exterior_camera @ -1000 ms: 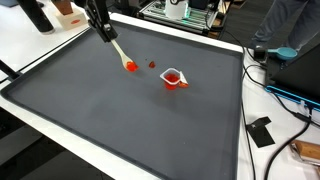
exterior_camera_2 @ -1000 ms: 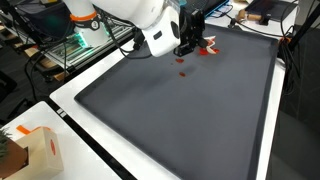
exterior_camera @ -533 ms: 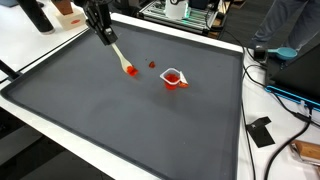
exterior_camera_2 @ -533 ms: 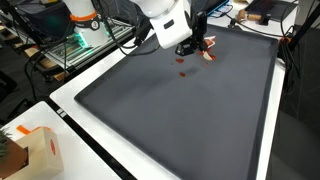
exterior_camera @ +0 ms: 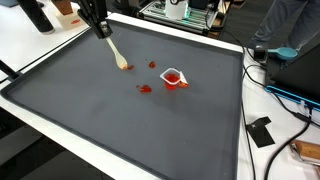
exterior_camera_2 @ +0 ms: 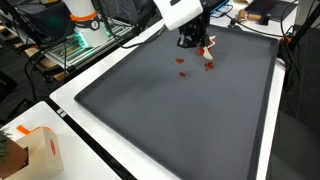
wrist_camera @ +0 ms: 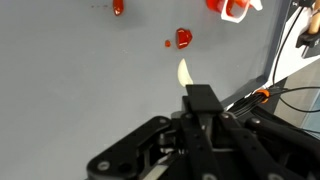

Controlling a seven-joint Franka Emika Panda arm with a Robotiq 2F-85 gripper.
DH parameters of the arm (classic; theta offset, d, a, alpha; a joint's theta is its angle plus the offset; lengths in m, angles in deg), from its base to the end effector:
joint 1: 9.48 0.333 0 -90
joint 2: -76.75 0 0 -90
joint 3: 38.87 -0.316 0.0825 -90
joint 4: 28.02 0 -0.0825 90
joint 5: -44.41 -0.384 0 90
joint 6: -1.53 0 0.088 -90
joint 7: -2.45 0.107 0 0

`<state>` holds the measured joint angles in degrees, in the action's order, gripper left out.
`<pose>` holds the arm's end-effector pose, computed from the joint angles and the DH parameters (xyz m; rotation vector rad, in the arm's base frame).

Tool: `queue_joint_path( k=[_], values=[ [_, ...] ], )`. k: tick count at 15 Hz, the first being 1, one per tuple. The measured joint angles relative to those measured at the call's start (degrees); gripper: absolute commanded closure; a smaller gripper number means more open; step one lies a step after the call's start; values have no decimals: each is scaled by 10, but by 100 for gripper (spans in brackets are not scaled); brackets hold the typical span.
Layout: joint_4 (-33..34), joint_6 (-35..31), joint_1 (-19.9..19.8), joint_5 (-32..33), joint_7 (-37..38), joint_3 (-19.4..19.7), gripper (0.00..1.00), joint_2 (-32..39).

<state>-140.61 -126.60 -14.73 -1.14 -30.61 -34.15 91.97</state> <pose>0.6053 -0.0827 0.3466 -2.5679 0.1255 -0.3043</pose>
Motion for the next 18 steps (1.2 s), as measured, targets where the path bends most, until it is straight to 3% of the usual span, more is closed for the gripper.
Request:
queue_joint_path(
  k=[6,18],
  values=[
    [2,-5,1,70,42,-12,97,-17],
    [29,11,68,365,287,-59,97,-70]
  ],
)
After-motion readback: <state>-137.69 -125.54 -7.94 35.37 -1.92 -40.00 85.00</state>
